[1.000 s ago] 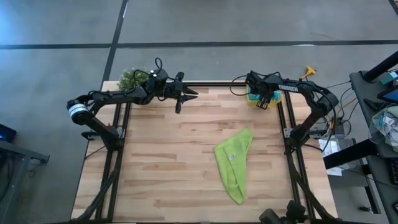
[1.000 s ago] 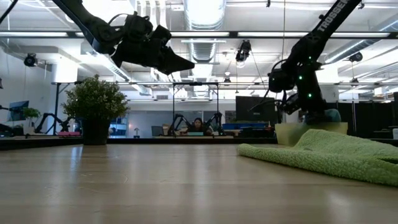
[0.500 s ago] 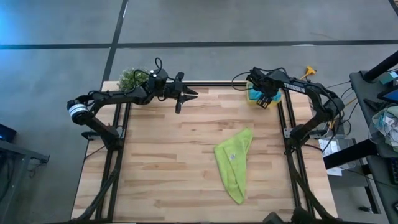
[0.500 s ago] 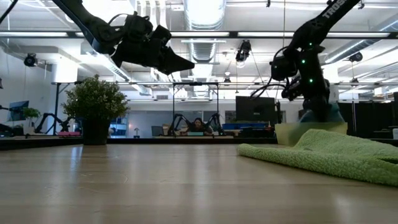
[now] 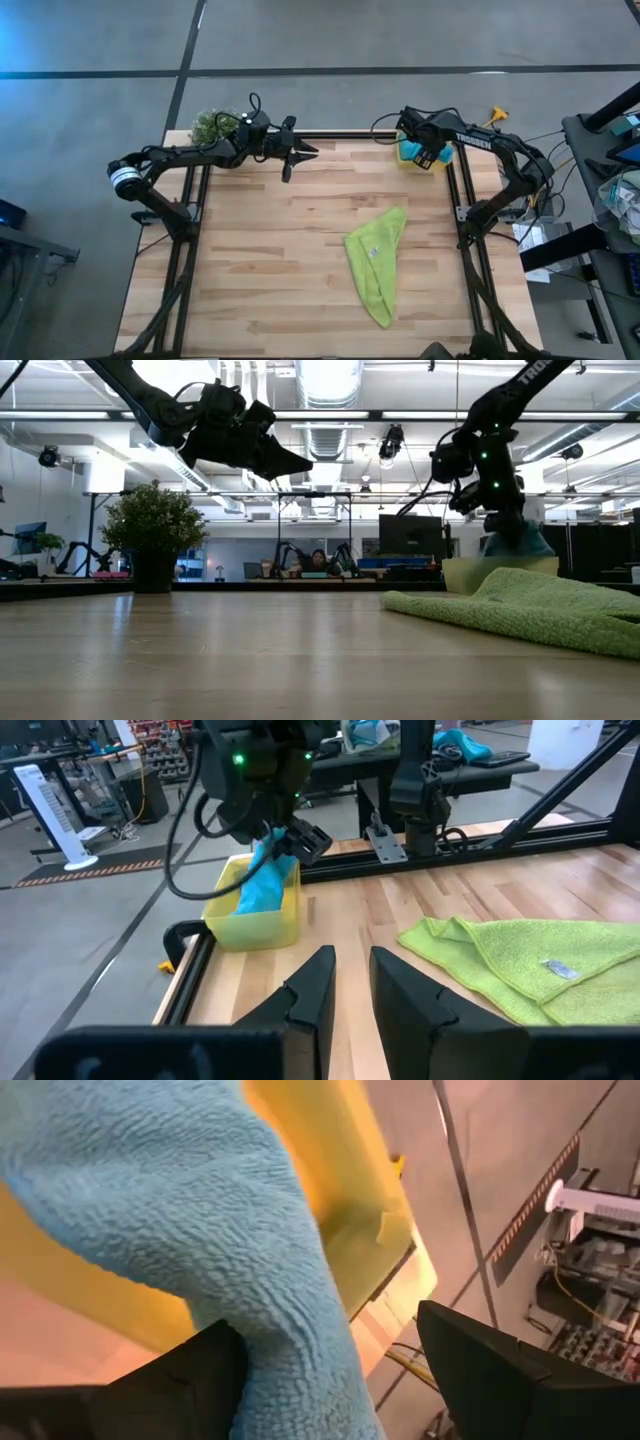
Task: Roll microfiber towels into tight, uniform cylinder then place into a basket
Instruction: Put the blue microfiber towel into the yellow bin, then roll the blue microfiber towel
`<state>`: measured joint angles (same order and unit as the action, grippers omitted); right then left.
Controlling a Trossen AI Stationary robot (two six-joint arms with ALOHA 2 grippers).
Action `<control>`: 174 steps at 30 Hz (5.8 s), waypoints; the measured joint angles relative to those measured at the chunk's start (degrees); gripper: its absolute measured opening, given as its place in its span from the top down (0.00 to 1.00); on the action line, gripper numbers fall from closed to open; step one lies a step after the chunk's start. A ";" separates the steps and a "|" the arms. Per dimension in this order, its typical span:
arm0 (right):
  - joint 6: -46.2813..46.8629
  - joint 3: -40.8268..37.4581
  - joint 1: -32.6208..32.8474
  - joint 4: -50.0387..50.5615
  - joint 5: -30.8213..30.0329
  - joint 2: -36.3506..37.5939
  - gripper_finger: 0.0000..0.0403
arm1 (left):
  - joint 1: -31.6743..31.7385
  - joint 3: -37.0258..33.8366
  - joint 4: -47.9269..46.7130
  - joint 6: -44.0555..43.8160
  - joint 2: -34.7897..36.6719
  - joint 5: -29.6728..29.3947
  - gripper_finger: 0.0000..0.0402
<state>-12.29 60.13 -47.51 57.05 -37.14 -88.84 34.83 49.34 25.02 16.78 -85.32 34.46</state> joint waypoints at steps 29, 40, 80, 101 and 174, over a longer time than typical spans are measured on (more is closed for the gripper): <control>-2.87 -3.47 1.07 -5.50 -6.22 -10.78 0.90 | -0.09 -0.04 0.13 0.04 0.00 0.39 0.87; -2.14 -3.14 1.41 -4.71 -7.65 -7.69 0.97 | -0.11 -0.04 0.28 0.19 0.00 0.37 0.87; 43.83 8.67 53.18 -32.52 42.15 -2.11 0.97 | -25.51 -28.02 -4.55 17.37 38.54 -2.40 0.57; 33.04 23.95 51.91 -23.43 42.93 -27.71 0.88 | -52.52 -40.61 -1.04 12.14 33.42 -43.66 0.57; 13.07 -0.48 71.38 -40.67 5.55 -11.30 0.47 | -46.03 -25.19 2.43 37.07 -1.44 -52.77 0.57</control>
<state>0.78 59.66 23.88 16.38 -31.59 -100.14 -11.20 24.15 27.44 53.84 -86.76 -18.32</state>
